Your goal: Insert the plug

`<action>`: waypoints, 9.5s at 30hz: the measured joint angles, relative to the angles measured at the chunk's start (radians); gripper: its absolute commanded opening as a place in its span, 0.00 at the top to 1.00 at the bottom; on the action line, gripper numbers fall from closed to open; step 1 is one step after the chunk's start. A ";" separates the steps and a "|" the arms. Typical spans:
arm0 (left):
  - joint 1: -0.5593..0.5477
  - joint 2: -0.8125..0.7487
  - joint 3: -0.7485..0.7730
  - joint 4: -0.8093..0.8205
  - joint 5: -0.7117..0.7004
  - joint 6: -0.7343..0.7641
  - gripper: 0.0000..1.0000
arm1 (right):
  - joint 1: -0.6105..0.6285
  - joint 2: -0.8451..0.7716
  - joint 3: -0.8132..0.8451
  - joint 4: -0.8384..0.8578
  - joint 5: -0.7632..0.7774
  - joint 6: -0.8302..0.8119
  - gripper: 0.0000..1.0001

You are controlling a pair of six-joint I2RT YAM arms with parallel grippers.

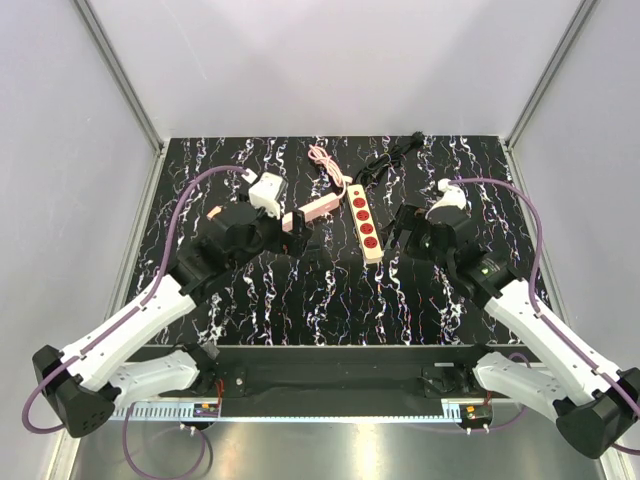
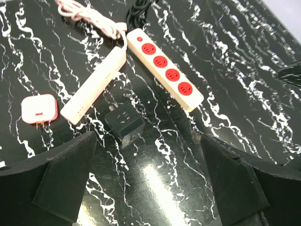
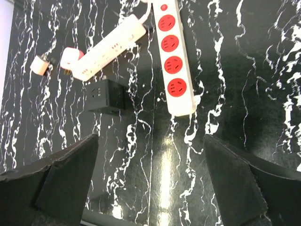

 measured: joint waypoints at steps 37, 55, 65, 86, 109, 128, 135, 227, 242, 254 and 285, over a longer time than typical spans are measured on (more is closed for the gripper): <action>0.076 0.781 0.396 -0.268 -0.003 -0.138 0.10 | -0.001 -0.309 -0.257 0.052 -0.015 0.010 0.00; 0.079 0.914 0.402 -0.279 0.046 -0.139 0.92 | -0.001 -0.299 -0.265 0.056 -0.043 0.025 0.00; 0.132 0.439 0.095 0.056 0.484 -0.242 1.00 | -0.001 -0.317 -0.344 0.174 -0.196 0.032 0.00; 0.178 0.244 -0.282 1.225 1.120 -0.797 1.00 | -0.001 -0.410 -0.553 0.863 -0.573 0.282 0.05; 0.178 0.225 -0.291 1.174 1.260 -0.798 1.00 | -0.001 -0.409 -0.409 0.583 -0.420 -0.012 0.04; 0.174 -0.040 -0.272 0.726 1.248 -0.478 1.00 | -0.003 -0.249 -0.367 0.818 -0.629 0.010 0.00; 0.162 -0.049 -0.272 0.724 1.176 -0.447 1.00 | -0.003 -0.144 -0.419 1.096 -0.741 0.205 0.00; 0.141 0.051 -0.127 0.459 1.144 -0.379 1.00 | 0.042 0.015 -0.308 0.973 -1.092 0.140 0.01; 0.196 0.071 -0.168 0.906 0.857 -0.828 1.00 | 0.046 -0.202 -0.315 1.044 -0.485 0.327 0.00; 0.201 0.330 -0.139 1.388 0.604 -1.152 1.00 | 0.046 0.043 -0.167 1.125 -0.318 0.397 0.00; 0.145 0.452 -0.033 1.608 0.505 -1.176 1.00 | 0.045 0.189 0.013 1.202 -0.526 0.162 0.12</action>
